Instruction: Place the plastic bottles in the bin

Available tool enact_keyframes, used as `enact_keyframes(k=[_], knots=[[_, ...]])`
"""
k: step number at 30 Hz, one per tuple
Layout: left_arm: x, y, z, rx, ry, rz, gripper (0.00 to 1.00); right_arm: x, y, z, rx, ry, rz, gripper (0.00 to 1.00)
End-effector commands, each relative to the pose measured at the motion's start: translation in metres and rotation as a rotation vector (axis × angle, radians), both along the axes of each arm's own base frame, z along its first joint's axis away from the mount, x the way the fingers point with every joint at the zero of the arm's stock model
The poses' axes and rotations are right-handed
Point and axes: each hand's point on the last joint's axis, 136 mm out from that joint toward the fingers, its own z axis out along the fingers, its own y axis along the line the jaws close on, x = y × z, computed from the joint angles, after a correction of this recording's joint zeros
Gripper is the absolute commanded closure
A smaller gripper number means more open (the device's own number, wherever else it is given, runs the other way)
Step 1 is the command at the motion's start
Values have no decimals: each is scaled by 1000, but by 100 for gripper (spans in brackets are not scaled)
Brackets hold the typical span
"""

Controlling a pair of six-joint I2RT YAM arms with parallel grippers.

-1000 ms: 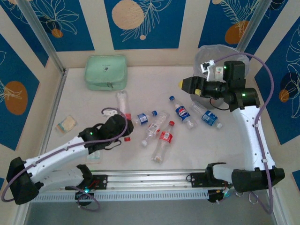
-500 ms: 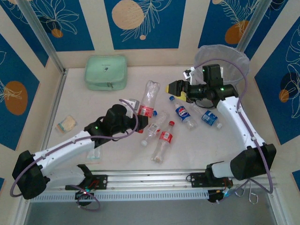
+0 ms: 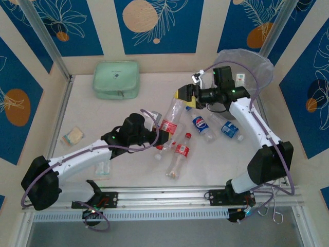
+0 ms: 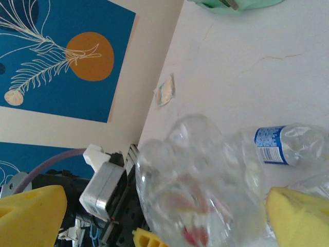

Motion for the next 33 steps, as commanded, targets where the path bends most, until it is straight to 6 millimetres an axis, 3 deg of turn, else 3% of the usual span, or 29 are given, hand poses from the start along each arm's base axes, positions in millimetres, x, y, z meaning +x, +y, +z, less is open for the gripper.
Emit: enact_keyframes(k=[1, 6, 13, 17, 18, 19, 21, 22, 25, 30, 33], knots=[[4, -10, 21, -63, -38, -35, 96, -1, 6, -1, -36, -4, 15, 4], [5, -10, 14, -62, -19, -25, 95, -3, 11, -5, -59, 0, 25, 21], [7, -11, 14, -60, -19, -20, 90, -6, 3, -3, -115, -20, -2, 46], [10, -5, 15, -54, -14, 18, 66, -1, -12, 16, -133, -81, -50, 58], [10, -3, 14, -55, -5, 36, 57, 2, -19, 25, -135, -105, -71, 59], [11, -1, 14, -57, 8, 56, 42, 5, -25, 33, -135, -125, -92, 61], [12, 4, 12, -55, 38, 93, 6, 15, -48, 63, -134, -192, -167, 66], [12, 6, 13, -55, 46, 105, 1, 18, -60, 77, -141, -230, -207, 67], [11, 11, 16, -46, 57, 122, 0, 26, -114, 122, -250, -366, -396, 69], [14, 16, 9, -30, 74, 160, 0, 38, -234, 182, -635, -605, -879, 81], [15, 13, 5, -48, 101, 166, 0, 46, -275, 207, -736, -746, -1040, 89]])
